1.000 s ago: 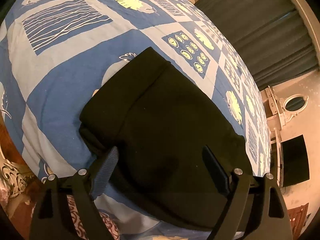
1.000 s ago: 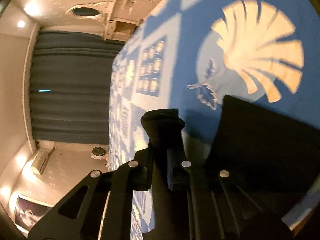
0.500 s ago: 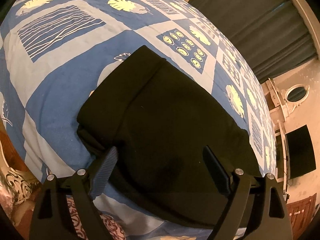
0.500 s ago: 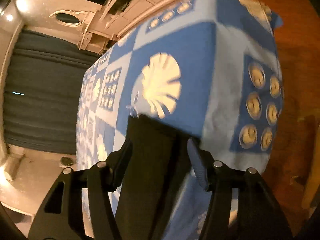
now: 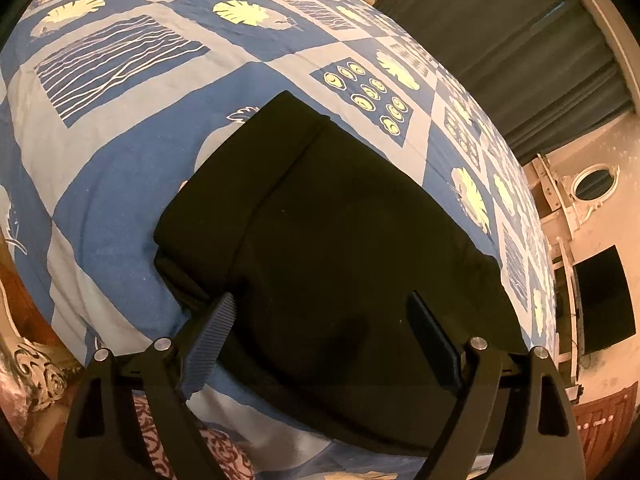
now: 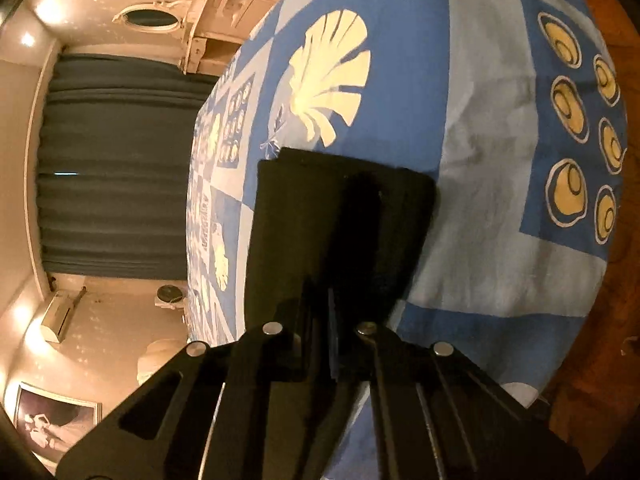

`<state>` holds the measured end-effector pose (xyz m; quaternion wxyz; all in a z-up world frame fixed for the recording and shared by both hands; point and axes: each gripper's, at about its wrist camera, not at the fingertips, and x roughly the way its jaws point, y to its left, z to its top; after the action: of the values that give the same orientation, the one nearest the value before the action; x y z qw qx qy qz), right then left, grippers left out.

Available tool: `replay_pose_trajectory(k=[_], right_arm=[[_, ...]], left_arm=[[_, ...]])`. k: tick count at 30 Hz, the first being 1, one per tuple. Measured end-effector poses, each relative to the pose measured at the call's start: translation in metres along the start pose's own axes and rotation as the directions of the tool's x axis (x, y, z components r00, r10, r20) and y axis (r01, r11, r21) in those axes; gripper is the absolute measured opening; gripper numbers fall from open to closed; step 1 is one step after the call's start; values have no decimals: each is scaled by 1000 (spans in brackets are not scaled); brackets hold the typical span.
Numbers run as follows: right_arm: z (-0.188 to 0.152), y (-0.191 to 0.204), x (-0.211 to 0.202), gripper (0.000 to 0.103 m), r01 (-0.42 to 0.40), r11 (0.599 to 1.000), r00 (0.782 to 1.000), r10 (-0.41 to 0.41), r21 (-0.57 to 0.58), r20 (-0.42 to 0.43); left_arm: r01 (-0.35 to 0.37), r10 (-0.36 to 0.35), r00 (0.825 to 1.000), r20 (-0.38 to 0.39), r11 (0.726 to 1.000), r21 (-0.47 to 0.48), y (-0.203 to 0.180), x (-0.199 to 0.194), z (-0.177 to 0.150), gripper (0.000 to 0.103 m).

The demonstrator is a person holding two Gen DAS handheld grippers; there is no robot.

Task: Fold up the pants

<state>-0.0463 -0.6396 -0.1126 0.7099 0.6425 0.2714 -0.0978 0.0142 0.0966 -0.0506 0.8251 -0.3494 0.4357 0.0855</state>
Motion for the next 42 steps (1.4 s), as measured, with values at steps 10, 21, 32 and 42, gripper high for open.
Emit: replay_pose_trajectory(k=[10,21,32,42], right_arm=[[11,-19,-16,5,77,997,997,-77,-11,1],[35,-25,-51,49,39,999,993,-36,-26,116],[19,-11,-35,50,-60,998,993,63,-35,102],[32,-26,1,21,-43,996,999,40,82,38]], left_arm=[[42,-42,999,-32,999,-21,5,-8,-1,86],[43,-51,995,88,995,87,5,-35,22,86],[121,-118,992,47,991,-55,47,-12,34,86],[25,-25,1000,-6,998,52,38,0,34,91]])
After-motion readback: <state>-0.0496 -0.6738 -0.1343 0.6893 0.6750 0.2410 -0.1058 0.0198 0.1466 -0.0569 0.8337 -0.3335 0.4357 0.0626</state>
